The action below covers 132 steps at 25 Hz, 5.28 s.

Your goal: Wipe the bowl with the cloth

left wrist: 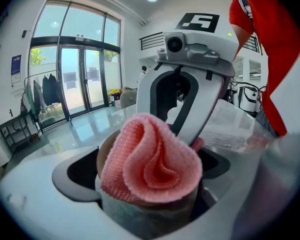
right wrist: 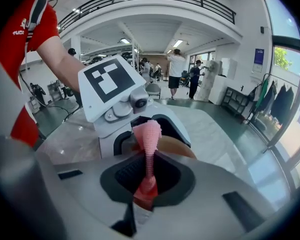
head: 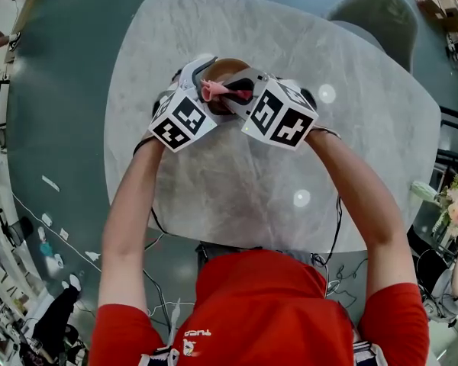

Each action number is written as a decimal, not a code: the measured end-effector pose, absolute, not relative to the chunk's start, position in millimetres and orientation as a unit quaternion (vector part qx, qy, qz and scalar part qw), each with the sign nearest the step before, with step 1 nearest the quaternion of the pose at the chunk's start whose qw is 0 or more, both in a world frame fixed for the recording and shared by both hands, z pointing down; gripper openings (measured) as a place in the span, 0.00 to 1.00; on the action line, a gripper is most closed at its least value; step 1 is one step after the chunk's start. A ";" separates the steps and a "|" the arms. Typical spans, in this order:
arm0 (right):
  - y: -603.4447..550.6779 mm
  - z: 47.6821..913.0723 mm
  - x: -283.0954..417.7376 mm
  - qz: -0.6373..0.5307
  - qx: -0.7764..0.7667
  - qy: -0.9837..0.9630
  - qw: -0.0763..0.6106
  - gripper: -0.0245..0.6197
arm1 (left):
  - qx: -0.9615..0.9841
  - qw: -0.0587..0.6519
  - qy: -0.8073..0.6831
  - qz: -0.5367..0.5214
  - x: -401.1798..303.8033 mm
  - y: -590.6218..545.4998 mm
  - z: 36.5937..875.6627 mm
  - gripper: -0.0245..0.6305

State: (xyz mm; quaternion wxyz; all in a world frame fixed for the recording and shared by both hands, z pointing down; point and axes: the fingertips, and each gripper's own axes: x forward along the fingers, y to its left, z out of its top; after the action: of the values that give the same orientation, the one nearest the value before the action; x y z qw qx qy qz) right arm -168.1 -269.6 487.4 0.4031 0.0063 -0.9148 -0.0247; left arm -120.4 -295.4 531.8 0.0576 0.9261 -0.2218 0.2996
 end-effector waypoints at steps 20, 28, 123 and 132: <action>-282.5 502.3 -185.9 -0.035 0.012 -0.882 0.471 0.07 | 0.926 0.057 -0.220 0.301 -121.1 -295.5 533.2 0.93; -312.0 497.2 -180.9 -0.045 0.075 -0.877 0.473 0.07 | 0.926 0.057 -0.218 0.303 -118.9 -295.5 531.4 0.93; -297.4 405.3 -130.1 0.004 0.164 -0.930 0.330 0.07 | 0.929 0.019 -0.299 0.215 -126.3 -284.4 447.9 0.93; -274.3 349.3 -117.9 -0.020 0.204 -0.944 0.257 0.07 | 0.930 0.005 -0.344 0.130 -133.3 -265.8 385.3 0.87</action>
State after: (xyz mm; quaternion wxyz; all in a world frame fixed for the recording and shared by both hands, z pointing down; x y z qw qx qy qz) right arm -117.9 -274.3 349.3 0.2574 0.2043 -0.9443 -0.0198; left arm -133.3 -265.8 385.3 0.0048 0.9299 -0.3440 0.1300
